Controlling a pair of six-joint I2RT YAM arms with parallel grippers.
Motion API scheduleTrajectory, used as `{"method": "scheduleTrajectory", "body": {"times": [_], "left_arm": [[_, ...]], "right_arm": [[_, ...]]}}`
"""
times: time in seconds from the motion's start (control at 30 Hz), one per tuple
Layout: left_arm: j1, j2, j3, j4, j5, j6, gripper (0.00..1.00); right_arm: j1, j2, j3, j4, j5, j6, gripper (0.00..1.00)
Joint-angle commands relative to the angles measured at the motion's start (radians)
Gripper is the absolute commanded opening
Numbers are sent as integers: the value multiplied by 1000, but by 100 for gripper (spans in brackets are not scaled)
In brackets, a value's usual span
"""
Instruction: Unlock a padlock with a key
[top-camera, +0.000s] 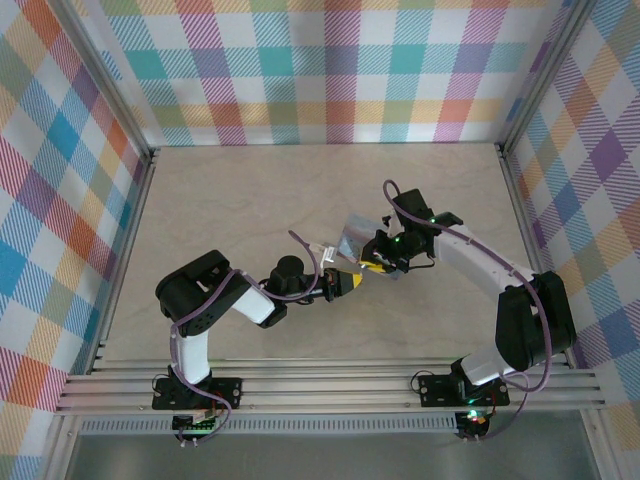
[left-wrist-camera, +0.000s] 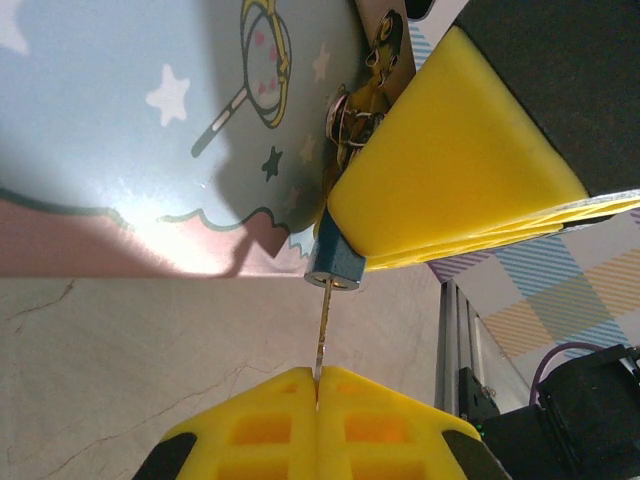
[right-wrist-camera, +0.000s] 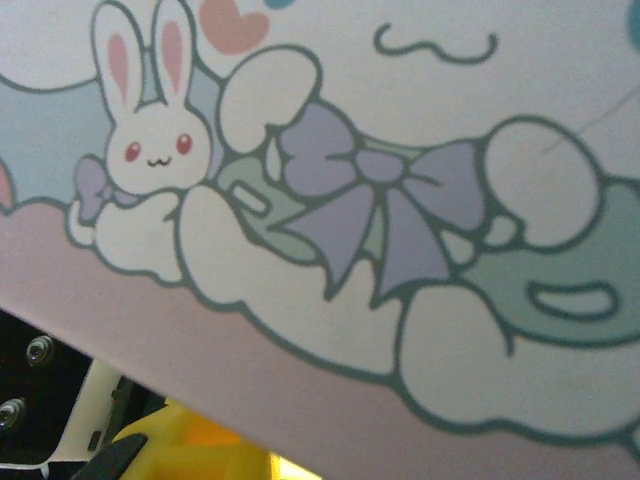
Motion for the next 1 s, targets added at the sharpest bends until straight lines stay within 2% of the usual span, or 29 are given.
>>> {"method": "scheduleTrajectory", "body": {"times": [0.0,0.97], "left_arm": [[7,-66,5,101,-13,10,0],[18,-79,-37,89,38,27,0]], "right_arm": [[22,-22,17,-71,-56,-49,0],[7,-2,25,-69,-109,-30,0]]}}
